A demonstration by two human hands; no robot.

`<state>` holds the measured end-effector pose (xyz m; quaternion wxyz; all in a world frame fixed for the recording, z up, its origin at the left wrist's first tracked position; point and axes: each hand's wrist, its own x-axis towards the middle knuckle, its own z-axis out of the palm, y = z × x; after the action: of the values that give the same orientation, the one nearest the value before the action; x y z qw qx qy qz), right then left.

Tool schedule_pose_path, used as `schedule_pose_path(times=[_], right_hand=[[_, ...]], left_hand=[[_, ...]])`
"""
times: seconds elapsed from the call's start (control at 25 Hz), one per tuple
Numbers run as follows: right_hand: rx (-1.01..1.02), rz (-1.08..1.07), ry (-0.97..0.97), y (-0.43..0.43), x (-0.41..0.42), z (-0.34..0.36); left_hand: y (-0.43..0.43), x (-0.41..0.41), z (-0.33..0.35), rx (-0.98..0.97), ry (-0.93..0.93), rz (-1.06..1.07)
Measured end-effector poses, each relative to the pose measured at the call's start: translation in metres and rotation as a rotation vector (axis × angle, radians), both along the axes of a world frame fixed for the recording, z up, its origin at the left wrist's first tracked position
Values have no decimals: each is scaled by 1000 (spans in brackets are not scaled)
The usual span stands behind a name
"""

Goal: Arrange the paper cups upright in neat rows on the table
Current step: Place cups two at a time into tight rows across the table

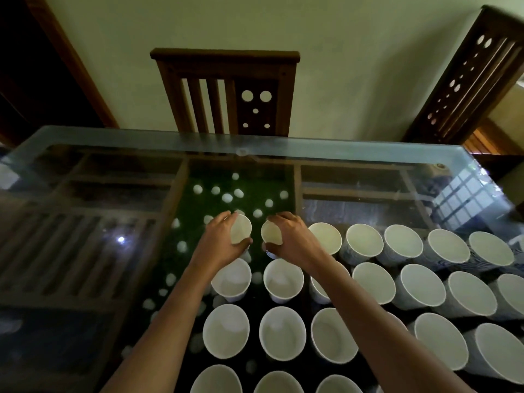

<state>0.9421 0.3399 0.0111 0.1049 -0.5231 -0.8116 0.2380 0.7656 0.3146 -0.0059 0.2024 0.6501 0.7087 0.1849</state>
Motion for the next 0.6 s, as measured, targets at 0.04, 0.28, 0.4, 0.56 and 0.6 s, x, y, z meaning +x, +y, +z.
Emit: schedule_pose_path(times=[0.04,0.28,0.4,0.56,0.6], right_hand=[[1,-3,0,0,0,0],[0,-13,9,-5,3,3],[-2,-15,27,-7,5,4],[2,-17,45,-10,6,7],[11,-19,52,-12,7,9]], left_hand=[[0,0,-1,2,-8,-2],[-6,1,-5,24,13,-38],[-9,5,-3,22,16,-57],[-10,5,1,21,22,-58],[-11,5,1,30,25,-60]])
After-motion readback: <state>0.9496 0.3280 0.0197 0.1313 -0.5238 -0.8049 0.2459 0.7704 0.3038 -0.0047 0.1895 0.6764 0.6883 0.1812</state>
